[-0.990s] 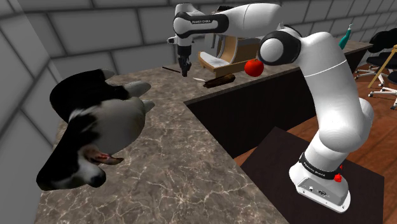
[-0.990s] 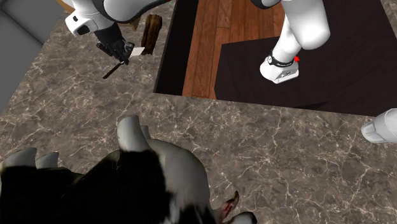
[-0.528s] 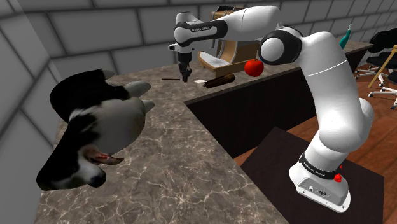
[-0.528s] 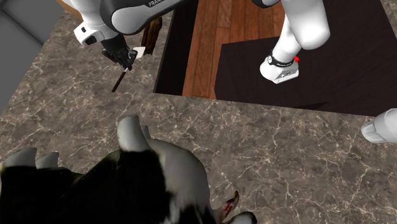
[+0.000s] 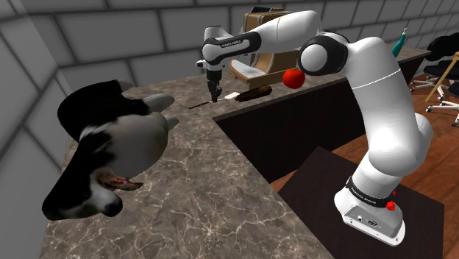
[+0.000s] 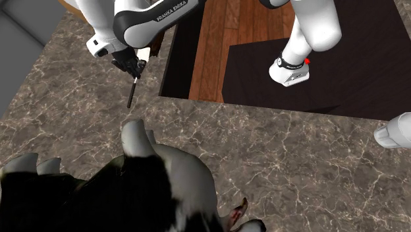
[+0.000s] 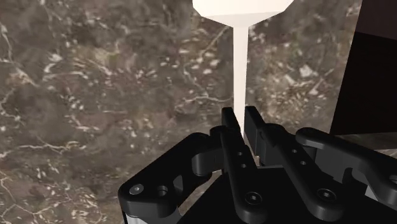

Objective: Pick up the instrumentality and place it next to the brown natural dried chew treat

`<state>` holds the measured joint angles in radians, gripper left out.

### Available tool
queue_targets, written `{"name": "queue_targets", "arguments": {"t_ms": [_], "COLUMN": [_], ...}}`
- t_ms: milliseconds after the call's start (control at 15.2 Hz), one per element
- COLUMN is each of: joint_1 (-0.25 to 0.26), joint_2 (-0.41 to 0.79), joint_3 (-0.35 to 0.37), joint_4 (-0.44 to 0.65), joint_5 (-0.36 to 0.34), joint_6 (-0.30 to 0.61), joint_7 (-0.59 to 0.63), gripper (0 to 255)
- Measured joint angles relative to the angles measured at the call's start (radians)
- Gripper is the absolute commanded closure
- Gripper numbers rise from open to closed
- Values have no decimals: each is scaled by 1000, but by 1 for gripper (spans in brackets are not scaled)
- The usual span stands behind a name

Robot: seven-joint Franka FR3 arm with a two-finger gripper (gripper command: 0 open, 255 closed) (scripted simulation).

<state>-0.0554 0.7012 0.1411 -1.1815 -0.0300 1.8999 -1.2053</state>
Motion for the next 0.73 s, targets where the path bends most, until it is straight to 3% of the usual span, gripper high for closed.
{"name": "queue_targets", "arguments": {"t_ms": [528, 594, 726], "joint_1": [-1, -1, -1], "joint_2": [5, 5, 5], "joint_3": [0, 0, -1], "joint_4": [-23, -23, -25], "joint_5": [0, 0, 0], "joint_6": [30, 30, 31], "joint_7": [-1, -1, -1], "gripper": [255, 0, 0]}}
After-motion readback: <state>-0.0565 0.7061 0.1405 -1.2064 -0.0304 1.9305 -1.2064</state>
